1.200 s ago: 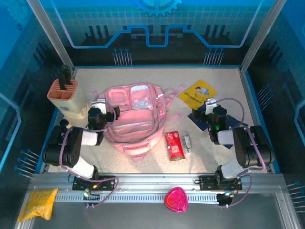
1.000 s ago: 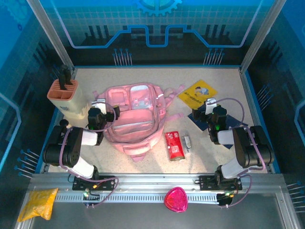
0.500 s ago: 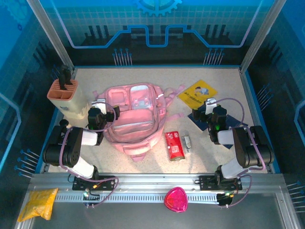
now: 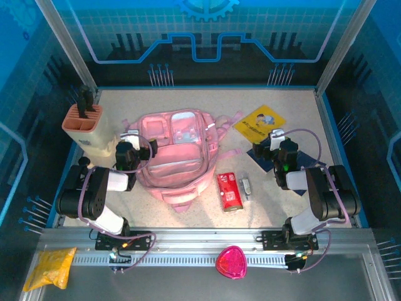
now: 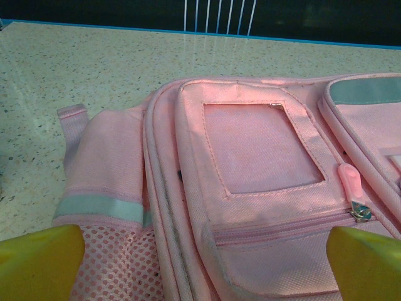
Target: Pack books, pencil case, and school supplies into a backpack
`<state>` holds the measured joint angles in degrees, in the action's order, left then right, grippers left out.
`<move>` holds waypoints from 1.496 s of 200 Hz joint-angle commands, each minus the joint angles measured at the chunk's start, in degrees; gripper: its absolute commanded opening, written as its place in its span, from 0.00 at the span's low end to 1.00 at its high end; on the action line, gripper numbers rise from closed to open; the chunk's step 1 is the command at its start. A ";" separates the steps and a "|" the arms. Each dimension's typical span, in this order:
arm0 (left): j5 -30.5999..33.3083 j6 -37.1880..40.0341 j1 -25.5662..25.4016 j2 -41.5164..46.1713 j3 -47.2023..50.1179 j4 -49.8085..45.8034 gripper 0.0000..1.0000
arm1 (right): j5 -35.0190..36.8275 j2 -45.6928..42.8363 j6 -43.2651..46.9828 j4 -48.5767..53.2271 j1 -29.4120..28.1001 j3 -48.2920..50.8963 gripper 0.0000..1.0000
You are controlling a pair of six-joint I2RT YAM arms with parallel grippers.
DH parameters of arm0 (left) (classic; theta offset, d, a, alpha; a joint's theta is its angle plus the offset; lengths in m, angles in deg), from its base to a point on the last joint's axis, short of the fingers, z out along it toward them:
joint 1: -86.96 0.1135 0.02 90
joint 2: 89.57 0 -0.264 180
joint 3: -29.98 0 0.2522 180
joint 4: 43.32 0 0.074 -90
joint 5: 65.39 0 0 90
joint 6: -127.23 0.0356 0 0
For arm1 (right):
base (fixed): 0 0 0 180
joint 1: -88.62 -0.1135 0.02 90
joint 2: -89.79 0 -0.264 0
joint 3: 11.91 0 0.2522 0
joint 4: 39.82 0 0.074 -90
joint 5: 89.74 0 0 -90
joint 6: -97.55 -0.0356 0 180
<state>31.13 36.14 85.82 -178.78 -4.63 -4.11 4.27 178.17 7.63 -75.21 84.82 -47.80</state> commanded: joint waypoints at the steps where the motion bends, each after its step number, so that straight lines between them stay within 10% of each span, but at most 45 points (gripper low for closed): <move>1: -1.10 1.08 0.61 0.26 -0.89 0.38 0.99 | 0.32 -0.20 0.21 -2.87 0.16 -0.16 1.00; 71: -0.66 -0.50 0.62 15.18 -3.14 -16.21 0.99 | 5.04 -13.61 -1.51 10.11 0.10 -1.56 1.00; 117: 1.37 -14.27 0.68 26.95 -6.02 -28.53 0.99 | 9.77 -23.87 -21.04 27.37 1.75 -7.82 1.00; 185: -7.81 -33.57 1.15 30.45 -12.47 -45.51 0.99 | -5.53 -23.87 -37.97 43.89 8.82 -11.46 1.00; 299: -15.19 -43.91 -3.59 48.23 -10.51 -85.03 0.99 | -19.50 -6.66 -36.42 56.15 -14.78 -23.43 1.00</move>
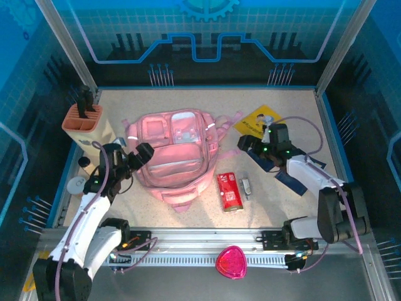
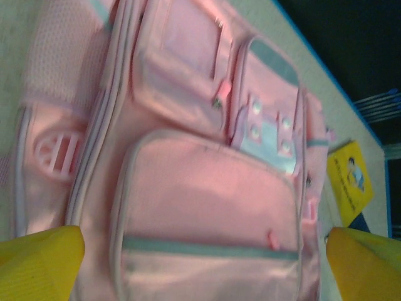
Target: Pack books, pencil case, and school supplies into a backpack
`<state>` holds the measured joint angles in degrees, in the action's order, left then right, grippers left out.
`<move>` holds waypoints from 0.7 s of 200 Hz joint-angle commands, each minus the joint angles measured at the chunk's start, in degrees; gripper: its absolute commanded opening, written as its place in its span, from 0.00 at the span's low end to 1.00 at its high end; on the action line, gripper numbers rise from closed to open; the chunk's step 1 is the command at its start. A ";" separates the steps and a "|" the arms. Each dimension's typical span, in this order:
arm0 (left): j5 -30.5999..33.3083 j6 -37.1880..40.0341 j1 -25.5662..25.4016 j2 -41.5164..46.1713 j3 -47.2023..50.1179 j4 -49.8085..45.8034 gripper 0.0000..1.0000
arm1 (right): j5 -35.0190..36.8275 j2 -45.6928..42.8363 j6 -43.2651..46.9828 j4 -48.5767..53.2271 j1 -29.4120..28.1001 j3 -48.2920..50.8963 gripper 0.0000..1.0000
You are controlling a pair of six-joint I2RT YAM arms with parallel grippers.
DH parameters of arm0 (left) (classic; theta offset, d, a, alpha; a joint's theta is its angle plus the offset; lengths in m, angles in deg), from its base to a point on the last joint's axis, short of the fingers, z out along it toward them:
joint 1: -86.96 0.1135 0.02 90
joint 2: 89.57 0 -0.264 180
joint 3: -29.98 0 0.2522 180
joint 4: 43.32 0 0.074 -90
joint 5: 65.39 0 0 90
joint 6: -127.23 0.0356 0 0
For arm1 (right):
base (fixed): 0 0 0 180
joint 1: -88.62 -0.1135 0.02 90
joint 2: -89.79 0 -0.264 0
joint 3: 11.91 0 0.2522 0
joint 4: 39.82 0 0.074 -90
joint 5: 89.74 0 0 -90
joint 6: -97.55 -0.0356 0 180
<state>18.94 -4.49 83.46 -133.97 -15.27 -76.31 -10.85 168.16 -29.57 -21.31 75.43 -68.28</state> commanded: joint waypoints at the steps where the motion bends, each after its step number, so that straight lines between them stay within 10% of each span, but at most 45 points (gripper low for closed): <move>1: -3.10 -3.32 -1.24 3.48 0.16 -13.16 0.99 | -4.36 3.45 0.89 2.26 -5.67 -3.07 1.00; 82: -4.44 -13.71 -10.74 6.30 11.56 -12.27 0.95 | -5.02 16.38 3.11 1.58 -21.06 -10.18 0.84; 140: -7.26 -14.63 -11.92 -3.15 14.58 9.66 0.64 | -8.52 19.65 2.75 -3.00 -23.24 -9.45 0.56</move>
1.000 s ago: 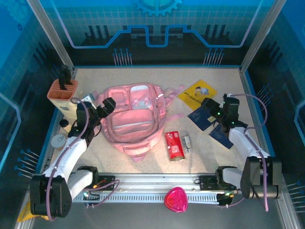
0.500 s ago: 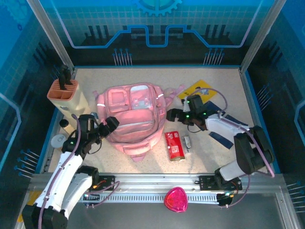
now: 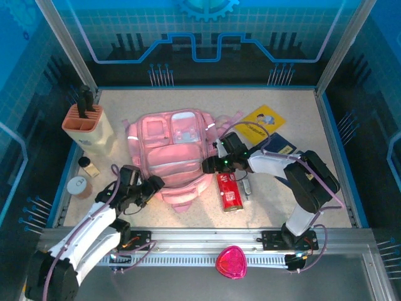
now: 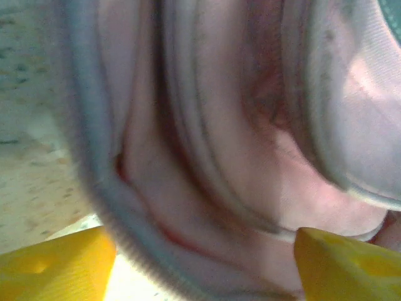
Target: Pack books, pencil case, and school supplies into a backpack
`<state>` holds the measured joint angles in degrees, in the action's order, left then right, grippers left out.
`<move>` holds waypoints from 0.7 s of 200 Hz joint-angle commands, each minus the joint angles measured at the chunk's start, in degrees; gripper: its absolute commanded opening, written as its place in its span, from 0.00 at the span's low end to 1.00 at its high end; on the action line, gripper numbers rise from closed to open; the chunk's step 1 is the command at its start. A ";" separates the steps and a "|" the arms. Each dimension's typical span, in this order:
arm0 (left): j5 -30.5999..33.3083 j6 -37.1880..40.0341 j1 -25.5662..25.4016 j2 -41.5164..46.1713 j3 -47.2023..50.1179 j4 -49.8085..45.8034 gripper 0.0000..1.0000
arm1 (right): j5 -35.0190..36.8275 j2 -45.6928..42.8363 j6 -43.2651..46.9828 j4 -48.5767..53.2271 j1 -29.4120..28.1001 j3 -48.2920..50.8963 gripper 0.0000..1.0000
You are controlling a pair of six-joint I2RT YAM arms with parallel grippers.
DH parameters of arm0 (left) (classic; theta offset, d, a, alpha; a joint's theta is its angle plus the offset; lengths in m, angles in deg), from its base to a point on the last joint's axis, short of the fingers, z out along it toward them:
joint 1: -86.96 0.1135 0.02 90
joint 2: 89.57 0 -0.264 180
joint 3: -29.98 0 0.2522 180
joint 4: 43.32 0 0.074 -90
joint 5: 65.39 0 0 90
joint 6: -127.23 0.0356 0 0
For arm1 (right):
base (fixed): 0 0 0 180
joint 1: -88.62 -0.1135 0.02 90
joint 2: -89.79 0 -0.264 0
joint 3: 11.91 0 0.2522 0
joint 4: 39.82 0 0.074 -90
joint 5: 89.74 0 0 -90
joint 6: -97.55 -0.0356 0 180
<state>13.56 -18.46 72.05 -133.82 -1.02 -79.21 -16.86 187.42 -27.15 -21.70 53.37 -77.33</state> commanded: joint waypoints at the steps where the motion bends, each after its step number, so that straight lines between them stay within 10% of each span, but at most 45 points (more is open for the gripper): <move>1: -1.83 -0.62 -0.49 -3.52 0.21 12.82 0.64 | -2.48 0.38 0.38 -2.56 -1.28 -0.38 0.55; 93: 7.70 12.50 1.34 -29.20 -20.48 14.07 0.55 | -0.60 2.54 -0.77 -3.19 -6.07 -3.43 0.43; 140: 12.37 15.46 4.22 -34.12 -27.31 8.50 0.67 | -1.07 3.62 -3.10 -6.47 -8.56 -7.17 0.59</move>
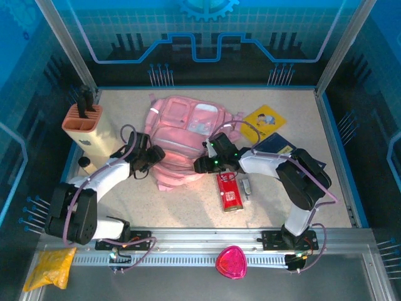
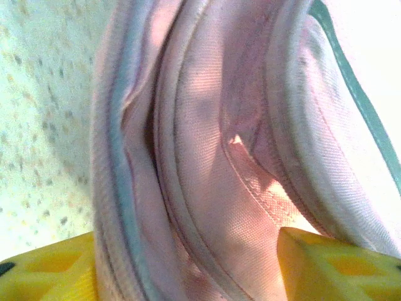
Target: Pack books, pencil case, and school supplies into a backpack
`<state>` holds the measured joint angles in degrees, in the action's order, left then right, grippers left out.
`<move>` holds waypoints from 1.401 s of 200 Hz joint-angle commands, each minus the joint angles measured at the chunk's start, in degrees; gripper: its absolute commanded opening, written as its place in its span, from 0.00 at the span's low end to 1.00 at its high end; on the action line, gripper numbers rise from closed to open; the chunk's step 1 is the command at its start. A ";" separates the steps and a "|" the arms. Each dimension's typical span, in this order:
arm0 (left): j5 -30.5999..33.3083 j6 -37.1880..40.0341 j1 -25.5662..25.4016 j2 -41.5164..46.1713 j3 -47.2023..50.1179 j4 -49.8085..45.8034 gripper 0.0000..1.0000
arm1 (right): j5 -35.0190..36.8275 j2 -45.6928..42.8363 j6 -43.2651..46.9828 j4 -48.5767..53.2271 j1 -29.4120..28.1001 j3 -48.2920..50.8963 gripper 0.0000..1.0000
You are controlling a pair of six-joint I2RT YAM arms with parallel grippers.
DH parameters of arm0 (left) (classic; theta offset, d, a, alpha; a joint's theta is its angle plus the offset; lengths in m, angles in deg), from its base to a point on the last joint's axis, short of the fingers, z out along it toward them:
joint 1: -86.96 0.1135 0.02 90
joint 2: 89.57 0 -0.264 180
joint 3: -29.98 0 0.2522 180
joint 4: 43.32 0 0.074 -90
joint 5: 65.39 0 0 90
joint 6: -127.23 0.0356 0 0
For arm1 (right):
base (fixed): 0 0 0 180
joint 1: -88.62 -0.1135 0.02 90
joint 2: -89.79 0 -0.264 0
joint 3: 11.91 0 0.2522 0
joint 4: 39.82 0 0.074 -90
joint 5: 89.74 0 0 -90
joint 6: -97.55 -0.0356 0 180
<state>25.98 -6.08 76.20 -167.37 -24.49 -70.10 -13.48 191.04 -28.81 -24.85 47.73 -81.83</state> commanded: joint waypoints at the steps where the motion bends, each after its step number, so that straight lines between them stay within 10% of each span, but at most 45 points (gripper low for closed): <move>1: 0.00 3.16 0.05 -0.54 -3.93 -0.79 0.67 | -4.46 -0.18 -1.48 -3.37 -2.95 -2.65 0.60; 113: -5.13 0.76 -9.39 14.98 -2.25 -10.79 0.87 | -4.92 -12.05 -2.18 8.65 13.25 1.06 0.94; 196: -2.35 -7.70 -32.71 11.01 3.02 10.14 0.80 | -6.84 2.64 -0.69 8.39 24.27 -8.44 0.73; 280: -4.11 -5.21 -36.53 -7.30 -1.73 16.69 0.76 | -7.33 12.32 -1.47 5.25 24.39 -15.39 0.52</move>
<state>22.11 -12.34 39.81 -172.05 -23.86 -56.11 -19.68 200.55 -30.12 -18.80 71.82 -94.36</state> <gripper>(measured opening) 0.763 0.553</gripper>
